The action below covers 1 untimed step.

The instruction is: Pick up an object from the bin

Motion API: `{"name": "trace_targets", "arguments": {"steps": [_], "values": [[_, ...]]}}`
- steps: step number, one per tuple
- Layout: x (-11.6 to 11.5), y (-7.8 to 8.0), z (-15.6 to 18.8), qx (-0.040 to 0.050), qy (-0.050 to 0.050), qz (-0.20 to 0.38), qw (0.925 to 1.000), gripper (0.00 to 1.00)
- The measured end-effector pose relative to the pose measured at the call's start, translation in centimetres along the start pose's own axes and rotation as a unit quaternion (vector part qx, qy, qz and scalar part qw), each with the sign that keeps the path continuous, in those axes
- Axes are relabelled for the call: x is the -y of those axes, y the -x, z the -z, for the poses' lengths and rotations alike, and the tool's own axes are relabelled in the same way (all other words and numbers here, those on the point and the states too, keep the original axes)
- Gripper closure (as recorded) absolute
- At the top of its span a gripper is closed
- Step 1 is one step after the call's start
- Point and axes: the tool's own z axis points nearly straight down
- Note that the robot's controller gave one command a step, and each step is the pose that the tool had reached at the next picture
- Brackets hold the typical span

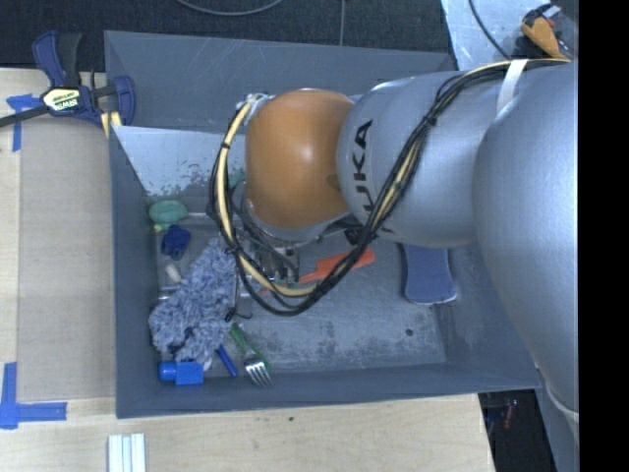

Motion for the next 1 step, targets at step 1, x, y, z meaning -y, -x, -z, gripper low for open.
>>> {"name": "trace_targets", "arguments": {"steps": [1], "values": [[0.11,0.22,0.49,0.0041,0.001,-0.002,1.0000,0.00]]}}
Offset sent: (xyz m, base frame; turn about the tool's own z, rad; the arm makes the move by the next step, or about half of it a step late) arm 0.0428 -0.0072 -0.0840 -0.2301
